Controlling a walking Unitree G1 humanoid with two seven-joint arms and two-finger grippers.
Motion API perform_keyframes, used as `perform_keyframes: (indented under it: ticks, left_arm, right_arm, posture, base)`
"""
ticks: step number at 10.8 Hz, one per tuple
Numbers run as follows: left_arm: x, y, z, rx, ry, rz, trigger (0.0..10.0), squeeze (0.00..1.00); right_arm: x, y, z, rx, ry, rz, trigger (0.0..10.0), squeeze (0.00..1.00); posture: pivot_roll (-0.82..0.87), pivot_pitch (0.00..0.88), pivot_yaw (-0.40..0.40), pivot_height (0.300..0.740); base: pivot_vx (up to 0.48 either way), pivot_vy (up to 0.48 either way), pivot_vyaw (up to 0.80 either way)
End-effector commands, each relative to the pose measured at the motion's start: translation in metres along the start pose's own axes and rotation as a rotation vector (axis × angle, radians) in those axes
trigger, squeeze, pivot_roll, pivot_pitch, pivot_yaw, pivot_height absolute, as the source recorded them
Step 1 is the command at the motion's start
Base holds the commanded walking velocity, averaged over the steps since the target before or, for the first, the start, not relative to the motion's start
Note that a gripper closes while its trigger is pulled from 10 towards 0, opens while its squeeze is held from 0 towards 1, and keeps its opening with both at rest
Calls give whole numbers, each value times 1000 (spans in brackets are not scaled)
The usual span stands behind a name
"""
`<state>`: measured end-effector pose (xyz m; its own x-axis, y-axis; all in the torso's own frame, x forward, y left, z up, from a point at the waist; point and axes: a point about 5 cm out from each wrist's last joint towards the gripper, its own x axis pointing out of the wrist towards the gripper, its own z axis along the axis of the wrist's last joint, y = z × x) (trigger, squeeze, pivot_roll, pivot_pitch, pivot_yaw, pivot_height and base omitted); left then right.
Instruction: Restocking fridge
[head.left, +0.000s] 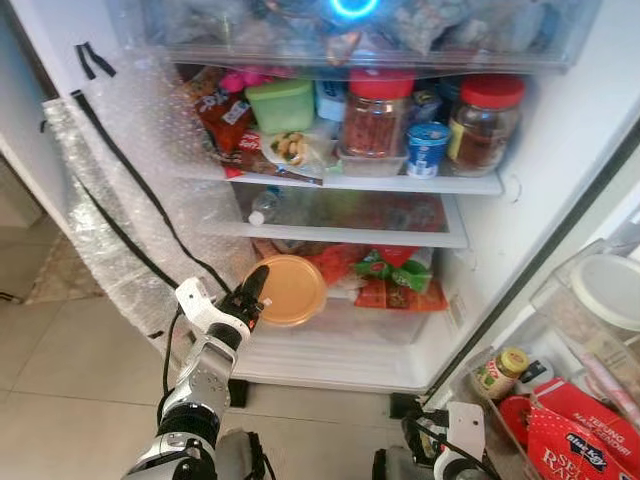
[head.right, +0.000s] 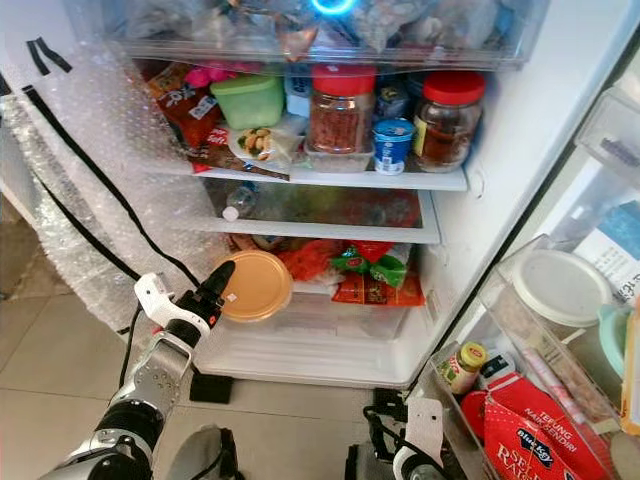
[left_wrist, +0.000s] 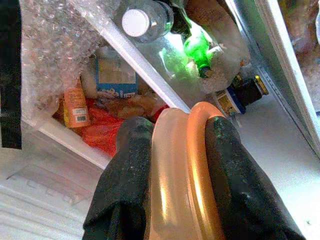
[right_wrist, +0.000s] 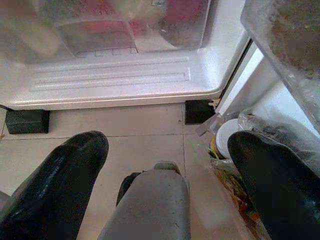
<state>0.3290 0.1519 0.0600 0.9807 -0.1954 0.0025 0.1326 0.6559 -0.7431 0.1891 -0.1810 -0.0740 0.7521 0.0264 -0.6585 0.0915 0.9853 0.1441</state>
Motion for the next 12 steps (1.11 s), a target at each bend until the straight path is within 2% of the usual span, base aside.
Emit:
perform_keyframes:
  ticks: [1,12]
  left_arm:
    - [5,-6,5,-10,-14,-21,10000,0]
    - [8,-12,6,-12,-14,-50,10000,0]
  right_arm:
    - [-2,-3,-5,-1,28,-7,10000,0]
    - [-6,-7,-18,-11,100,-14,10000,0]
  posture:
    - [-150,66,-4,640]
    - [-148,63,-3,640]
  base:
    - [0,0,0]
    - [0,0,0]
